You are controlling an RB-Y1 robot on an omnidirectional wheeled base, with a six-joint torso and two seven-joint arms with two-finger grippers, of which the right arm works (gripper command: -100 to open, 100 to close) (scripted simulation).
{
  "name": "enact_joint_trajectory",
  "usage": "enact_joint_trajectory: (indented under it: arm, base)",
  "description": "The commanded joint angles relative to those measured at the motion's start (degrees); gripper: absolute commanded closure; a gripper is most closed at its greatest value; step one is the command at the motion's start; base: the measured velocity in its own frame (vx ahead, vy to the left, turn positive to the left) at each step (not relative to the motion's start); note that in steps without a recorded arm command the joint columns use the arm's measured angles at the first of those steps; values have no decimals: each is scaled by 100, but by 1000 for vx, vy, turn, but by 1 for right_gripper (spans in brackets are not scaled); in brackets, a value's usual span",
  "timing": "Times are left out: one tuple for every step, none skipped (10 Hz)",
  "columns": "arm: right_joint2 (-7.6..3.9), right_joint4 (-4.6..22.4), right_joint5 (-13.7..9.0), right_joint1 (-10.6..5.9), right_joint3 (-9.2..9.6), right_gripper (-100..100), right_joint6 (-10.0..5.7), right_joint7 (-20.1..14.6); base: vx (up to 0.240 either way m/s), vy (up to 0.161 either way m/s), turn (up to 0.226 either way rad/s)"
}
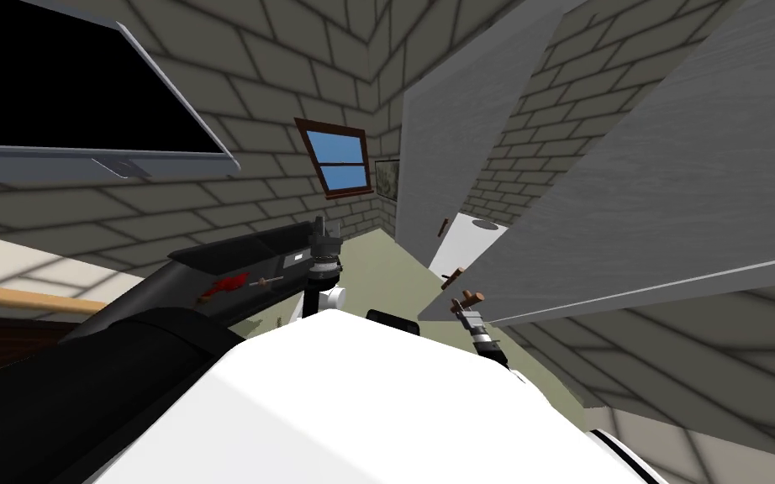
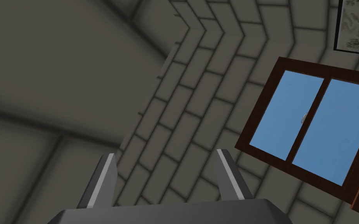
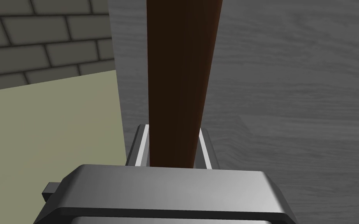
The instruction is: Pull the door open
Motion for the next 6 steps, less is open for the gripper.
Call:
enact_joint_trajectory:
  arm:
    - [6, 53, 10, 6, 34, 100, -147, -25]
    - [-5, 77, 9, 9, 46, 100, -197, -38]
    - [-11, 89, 8, 10, 52, 100, -223, -45]
    - [-23, 113, 6, 13, 64, 100, -275, -58]
    - [-29, 125, 6, 15, 70, 100, -301, -65]
    - [-40, 148, 4, 17, 82, 100, -350, -77]
  base:
    - [-186, -110, 166]
    - [-165, -89, 174]
    - [-144, -87, 128]
    - [-158, -100, 138]
    - [-158, -96, 144]
    - [-158, -119, 151]
